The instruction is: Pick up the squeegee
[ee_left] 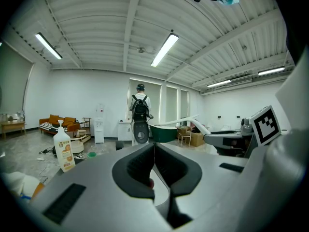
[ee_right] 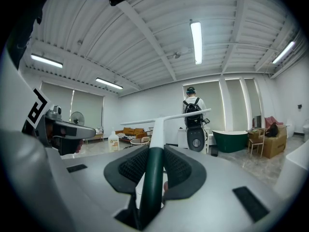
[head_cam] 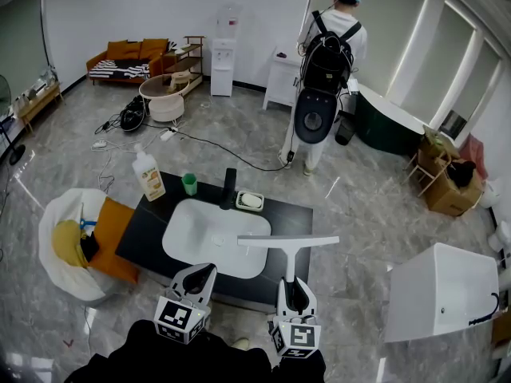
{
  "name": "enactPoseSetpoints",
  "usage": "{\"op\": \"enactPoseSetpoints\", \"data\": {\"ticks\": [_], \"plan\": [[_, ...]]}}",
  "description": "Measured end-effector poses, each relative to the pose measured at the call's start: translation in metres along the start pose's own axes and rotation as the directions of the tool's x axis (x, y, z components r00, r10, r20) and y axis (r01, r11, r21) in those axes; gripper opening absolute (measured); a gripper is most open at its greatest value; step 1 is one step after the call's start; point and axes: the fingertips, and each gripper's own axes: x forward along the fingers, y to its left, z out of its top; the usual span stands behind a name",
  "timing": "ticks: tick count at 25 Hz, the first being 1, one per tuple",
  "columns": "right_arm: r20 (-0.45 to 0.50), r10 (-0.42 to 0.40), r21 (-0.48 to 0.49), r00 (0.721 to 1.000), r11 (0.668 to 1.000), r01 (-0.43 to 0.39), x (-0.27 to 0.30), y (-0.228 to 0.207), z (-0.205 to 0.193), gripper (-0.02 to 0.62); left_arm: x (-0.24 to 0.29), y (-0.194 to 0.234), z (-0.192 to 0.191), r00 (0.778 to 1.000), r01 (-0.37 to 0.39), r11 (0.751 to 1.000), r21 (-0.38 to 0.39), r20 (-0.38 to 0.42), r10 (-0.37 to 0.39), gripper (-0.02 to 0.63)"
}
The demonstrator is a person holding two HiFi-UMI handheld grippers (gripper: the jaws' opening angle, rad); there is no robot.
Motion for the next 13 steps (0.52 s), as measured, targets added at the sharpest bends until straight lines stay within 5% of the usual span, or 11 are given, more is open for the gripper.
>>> {"op": "enactPoseSetpoints", "data": {"ticks": [13], "plan": [[0.001, 0.000, -0.002, 1.000, 1.000, 0.000, -0.0029, 0.0083, -0.0015, 0.110, -0.0072, 0.0020, -0.0044, 1.000, 0.003, 1.000, 0.001, -0.006, -0.003, 0.025]]}}
